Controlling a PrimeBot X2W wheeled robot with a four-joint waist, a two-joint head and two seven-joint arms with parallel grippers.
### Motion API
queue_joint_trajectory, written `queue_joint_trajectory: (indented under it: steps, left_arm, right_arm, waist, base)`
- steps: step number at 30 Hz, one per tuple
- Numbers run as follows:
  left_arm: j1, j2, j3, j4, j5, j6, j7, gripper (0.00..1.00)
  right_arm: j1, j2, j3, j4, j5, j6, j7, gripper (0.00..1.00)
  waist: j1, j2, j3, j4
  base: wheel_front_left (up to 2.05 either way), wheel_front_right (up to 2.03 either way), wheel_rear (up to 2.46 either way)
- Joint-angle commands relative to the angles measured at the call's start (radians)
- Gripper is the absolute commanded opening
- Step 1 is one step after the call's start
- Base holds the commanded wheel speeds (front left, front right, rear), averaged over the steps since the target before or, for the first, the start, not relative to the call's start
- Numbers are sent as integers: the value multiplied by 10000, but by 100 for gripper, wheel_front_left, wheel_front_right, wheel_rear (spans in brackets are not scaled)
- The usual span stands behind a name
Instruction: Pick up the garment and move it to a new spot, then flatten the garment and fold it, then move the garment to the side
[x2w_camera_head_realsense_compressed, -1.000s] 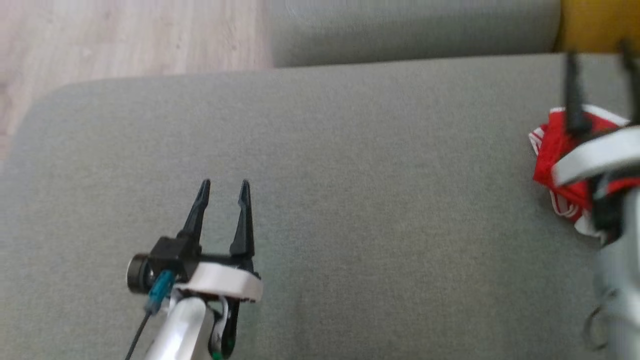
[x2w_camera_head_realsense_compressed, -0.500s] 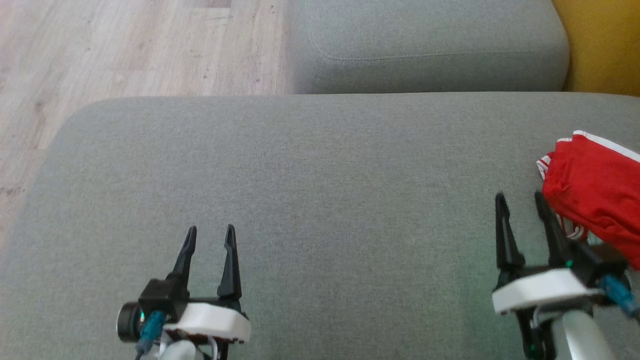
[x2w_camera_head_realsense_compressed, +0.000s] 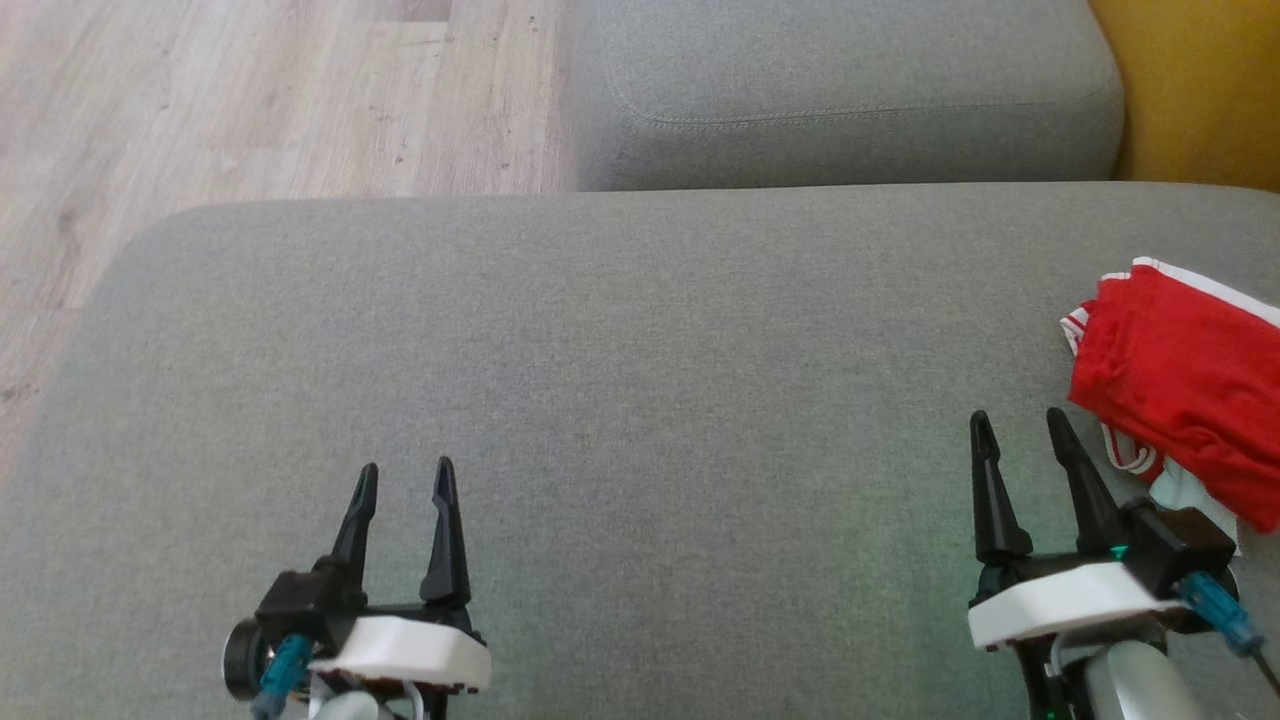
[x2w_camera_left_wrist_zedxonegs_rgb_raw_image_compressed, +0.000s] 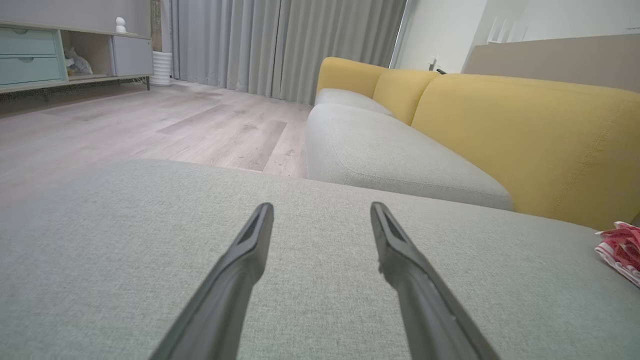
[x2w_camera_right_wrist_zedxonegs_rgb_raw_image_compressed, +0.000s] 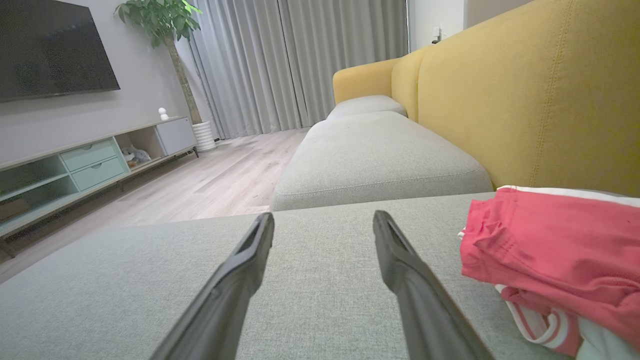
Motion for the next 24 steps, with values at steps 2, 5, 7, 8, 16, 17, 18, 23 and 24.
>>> queue_joint_trajectory:
  steps: [2,5,7,8,16,17,18,23,24]
  left_arm:
    - [-294,32,332,-377,-9,7,-80,100]
    - [-273,32,344,-396,-354,-34,-80,100]
    - [-276,32,340,-447,-484,-61,-80,100]
    - [-279,32,346,-481,-492,-47,-80,100]
    - [-158,32,479,-852,-925,-107,-80,100]
    - [-134,32,451,-790,-1030,-135,-80,100]
    - [-124,32,420,-708,-1126,-156,-80,100]
    - [-157,32,358,-539,-1406,-207,-80,100]
    - [-157,32,340,-511,-1479,-201,-80,100]
  right_arm:
    - [-324,-31,282,-324,111,-7,-133,100]
    - [-297,-31,303,-374,154,-7,-134,100]
    - [-281,-31,316,-400,168,-7,-135,100]
    - [-275,-31,326,-411,175,-7,-135,100]
    - [-263,-30,380,-427,195,-7,-136,100]
    - [-268,-30,386,-424,203,-7,-136,100]
    - [-271,-30,390,-424,209,-7,-136,100]
    - [-270,-30,424,-431,244,-7,-137,100]
    - [-268,-30,440,-426,249,-7,-137,100]
  waist:
    - [0,-1,-4,-14]
    - [0,-1,-6,-36]
    - [0,-1,-4,-46]
    - [0,-1,-2,-49]
    - [0,-1,2,-82]
    - [0,-1,-2,-89]
    - [0,-1,-6,-93]
    - [0,-1,-19,-110]
    - [0,-1,-22,-117]
  base:
    - [0,0,0]
    - [0,0,0]
    - [0,0,0]
    - [0,0,0]
    - [0,0,0]
    - [0,0,0]
    - [0,0,0]
    - [0,0,0]
    - [0,0,0]
